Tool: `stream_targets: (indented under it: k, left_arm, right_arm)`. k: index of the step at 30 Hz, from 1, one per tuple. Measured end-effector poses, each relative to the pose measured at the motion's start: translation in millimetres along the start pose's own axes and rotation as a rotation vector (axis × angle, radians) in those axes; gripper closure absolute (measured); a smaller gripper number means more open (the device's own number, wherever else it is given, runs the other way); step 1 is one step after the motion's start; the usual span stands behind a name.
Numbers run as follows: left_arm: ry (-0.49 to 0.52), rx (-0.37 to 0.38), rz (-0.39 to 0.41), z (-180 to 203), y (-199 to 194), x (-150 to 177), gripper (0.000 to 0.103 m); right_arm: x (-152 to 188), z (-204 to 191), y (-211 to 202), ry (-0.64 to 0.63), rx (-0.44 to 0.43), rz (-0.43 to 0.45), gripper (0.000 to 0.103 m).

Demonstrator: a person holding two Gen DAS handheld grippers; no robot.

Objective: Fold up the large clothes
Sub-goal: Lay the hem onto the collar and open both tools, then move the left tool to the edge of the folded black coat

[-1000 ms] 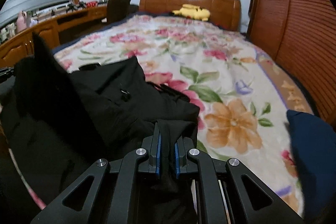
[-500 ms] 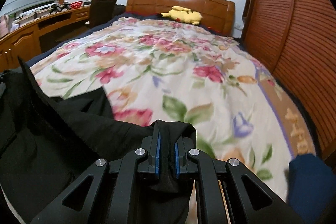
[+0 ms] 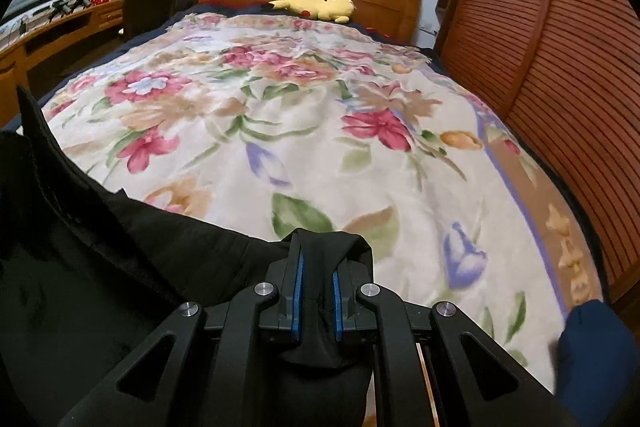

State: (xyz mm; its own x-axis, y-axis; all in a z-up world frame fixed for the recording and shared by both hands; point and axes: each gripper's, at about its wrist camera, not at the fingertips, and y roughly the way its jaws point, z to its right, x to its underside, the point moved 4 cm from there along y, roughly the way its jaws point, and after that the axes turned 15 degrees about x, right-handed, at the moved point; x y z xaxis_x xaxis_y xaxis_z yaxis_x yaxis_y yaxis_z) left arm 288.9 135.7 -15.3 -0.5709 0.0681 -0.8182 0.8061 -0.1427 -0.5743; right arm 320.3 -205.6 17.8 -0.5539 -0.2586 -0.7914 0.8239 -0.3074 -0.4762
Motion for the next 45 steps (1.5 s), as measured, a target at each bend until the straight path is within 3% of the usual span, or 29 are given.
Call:
stream_targets:
  k: [3,5,6,7,8,10,12,13,14,22,28,33,37,43,45]
  left_arm:
    - [-0.001,0.023,0.013,6.3,-11.2,0.9,0.090]
    - [0.013,0.029,0.030,12.0,-21.7,1.9,0.073]
    - [0.015,0.040,0.037,14.9,-26.3,2.6,0.067]
    - [0.016,0.057,0.043,18.1,-32.5,4.2,0.058]
    - [0.018,0.066,0.043,20.4,-35.1,5.1,0.057]
    - [0.022,0.083,0.033,25.3,-42.6,10.4,0.054]
    - [0.022,0.117,0.016,31.2,-51.2,20.3,0.036]
    - [0.020,0.134,0.015,33.7,-56.5,26.2,0.023]
    - [0.021,0.143,0.015,36.0,-61.8,32.2,0.020]
    - [0.029,0.158,-0.023,52.2,-100.1,95.6,0.020]
    - [0.028,0.190,-0.085,60.9,-102.6,138.4,0.020]
    - [0.027,0.185,-0.139,62.6,-88.2,164.0,0.020]
    - [-0.013,0.190,-0.124,58.3,-81.2,166.2,0.020]
    - [-0.043,0.207,-0.121,53.3,-73.8,177.7,0.016]
    - [-0.063,0.213,-0.113,50.7,-73.1,180.4,0.016]
  right_arm:
    - [-3.6,7.7,-4.7,0.016,0.011,-0.009,0.086]
    - [-3.1,9.8,-13.2,0.016,0.022,-0.001,0.077]
    - [-3.3,12.6,-17.5,0.015,0.045,0.004,0.068]
    - [-3.4,16.4,-23.8,0.018,0.077,0.015,0.042]
    - [-3.1,19.6,-29.7,0.026,0.076,0.025,0.024]
    - [-0.6,22.9,-38.1,0.037,0.051,0.013,0.018]
    - [6.1,23.2,-48.5,0.033,0.027,0.016,0.018]
    - [10.3,22.9,-55.5,0.022,0.000,0.025,0.018]
    - [16.7,22.3,-63.1,0.010,-0.014,0.035,0.018]
    - [86.4,27.2,-119.1,-0.067,-0.122,0.059,0.018]
    - [126.7,36.6,-146.7,-0.072,-0.181,0.058,0.018]
    - [132.5,30.1,-169.4,-0.053,-0.250,0.100,0.033]
    - [141.1,12.1,-170.1,-0.071,-0.285,0.094,0.045]
    - [169.5,-6.4,-133.3,-0.095,-0.261,-0.008,0.045]
    - [172.6,-8.7,-132.1,-0.100,-0.249,0.001,0.045]
